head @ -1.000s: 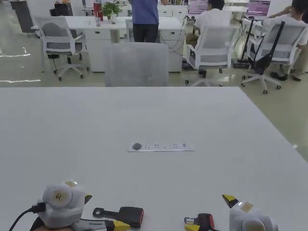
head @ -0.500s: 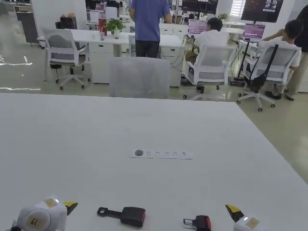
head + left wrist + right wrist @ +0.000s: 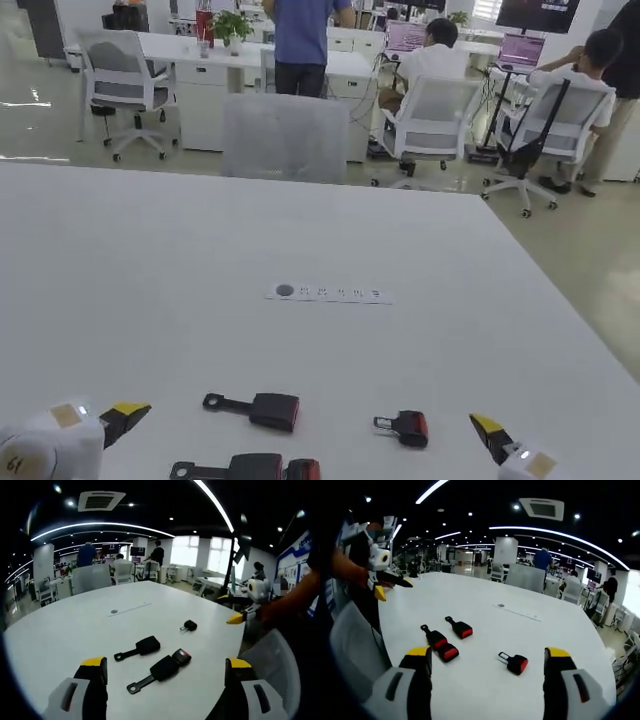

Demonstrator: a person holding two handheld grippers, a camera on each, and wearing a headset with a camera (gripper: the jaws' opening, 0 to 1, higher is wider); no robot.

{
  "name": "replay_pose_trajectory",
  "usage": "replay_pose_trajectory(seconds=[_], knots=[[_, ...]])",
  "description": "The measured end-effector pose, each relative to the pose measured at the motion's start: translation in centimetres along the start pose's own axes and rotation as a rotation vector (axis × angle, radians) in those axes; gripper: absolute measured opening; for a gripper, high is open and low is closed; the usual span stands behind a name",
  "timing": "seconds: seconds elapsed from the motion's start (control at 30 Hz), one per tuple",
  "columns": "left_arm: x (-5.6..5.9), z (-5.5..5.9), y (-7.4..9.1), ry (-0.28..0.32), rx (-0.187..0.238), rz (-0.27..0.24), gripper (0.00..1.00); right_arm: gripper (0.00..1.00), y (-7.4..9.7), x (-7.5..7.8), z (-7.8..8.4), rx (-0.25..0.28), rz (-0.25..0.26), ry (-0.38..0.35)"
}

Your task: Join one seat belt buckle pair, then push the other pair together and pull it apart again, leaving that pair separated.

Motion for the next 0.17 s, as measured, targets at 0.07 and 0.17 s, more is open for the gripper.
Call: replay_pose_trajectory(seconds=[0.07,0.17], knots=[[0.20,0.08,0.67,0.002,0.004,0.005,1.00,0.94,0.42,-0.30,-0.07,0.010,0.001,-0.003],[0.09,0.47,1.40,-0.011,-0.005,0.003,1.00,0.95,0.82,-0.66,0.03,0.012,-0.003,-0.001]])
Point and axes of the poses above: the centre of the closed fingertips' face, and the gripper's own axes: y roughly backward along the fingers, x roughly to its right, z roughly out of its underside, the point moved 3 cm from there along y, roughly backward along the fingers, and after that the axes turned 3 degrees about -y, right-handed, at the moved point
